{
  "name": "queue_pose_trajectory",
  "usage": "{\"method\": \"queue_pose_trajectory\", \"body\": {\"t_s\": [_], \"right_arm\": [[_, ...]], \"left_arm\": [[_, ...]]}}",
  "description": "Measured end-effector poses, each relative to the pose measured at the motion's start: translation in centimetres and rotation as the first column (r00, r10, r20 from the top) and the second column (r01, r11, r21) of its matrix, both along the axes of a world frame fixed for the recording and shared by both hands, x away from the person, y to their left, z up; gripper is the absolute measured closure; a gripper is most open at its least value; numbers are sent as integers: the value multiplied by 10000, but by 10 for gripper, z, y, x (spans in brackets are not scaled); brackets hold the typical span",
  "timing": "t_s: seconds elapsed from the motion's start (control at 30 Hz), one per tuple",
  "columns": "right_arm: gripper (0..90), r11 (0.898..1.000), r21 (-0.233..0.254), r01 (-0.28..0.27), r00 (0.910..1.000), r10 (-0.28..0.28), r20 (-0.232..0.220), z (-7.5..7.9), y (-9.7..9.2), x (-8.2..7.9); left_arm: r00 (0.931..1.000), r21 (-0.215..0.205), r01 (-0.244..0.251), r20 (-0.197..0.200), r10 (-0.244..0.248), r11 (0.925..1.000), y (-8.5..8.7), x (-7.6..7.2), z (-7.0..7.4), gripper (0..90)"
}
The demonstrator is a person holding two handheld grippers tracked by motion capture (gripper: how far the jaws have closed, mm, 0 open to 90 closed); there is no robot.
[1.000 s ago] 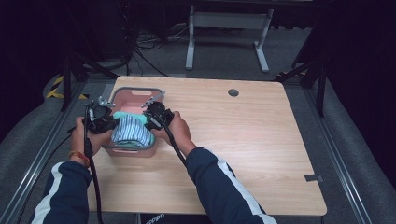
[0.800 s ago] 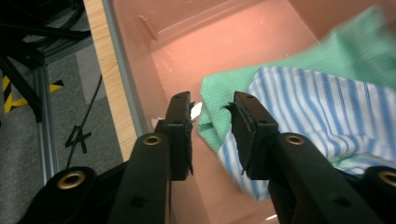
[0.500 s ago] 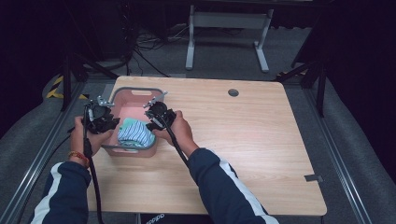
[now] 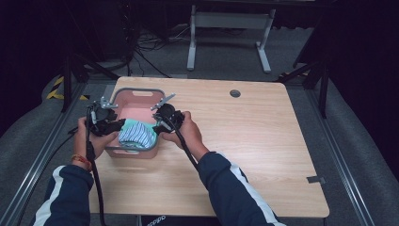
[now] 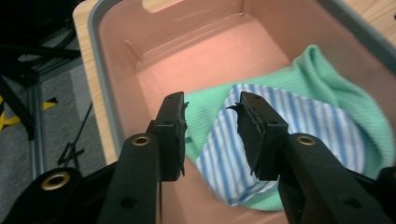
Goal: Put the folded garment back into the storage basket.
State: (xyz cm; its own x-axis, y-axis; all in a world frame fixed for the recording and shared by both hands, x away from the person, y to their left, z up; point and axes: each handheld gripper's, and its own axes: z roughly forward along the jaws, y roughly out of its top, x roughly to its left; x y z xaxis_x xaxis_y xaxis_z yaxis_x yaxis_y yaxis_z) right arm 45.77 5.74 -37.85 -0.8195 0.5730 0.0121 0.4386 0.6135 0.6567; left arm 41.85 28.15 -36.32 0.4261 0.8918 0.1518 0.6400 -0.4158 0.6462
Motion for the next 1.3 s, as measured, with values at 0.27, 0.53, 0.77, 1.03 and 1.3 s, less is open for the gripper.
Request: {"method": "queue_pose_trajectory", "body": {"t_s": [0.27,0.53,0.77,1.03,1.3], "right_arm": [[530,9998,-7,200,9995,-200,224,10,-26,-5],[482,9983,-25,576,9978,-575,323,15,-57,-6],[369,9943,-596,888,9937,-843,744,15,-76,-10],[324,9894,-882,1154,9899,-1072,926,14,-105,-14],[312,9900,-995,996,9889,-874,1200,9,-128,-18]], "left_arm": [[9974,-83,592,405,-588,9982,-19,-10,3,555],[9911,-53,1193,606,-1187,9928,-41,-18,5,489],[9827,-13,1712,712,-1707,9852,-63,-25,6,404],[9695,-66,2360,701,-2349,9717,-82,-31,4,313],[9624,-199,2616,814,-2592,9650,-96,-35,-2,311]]}}
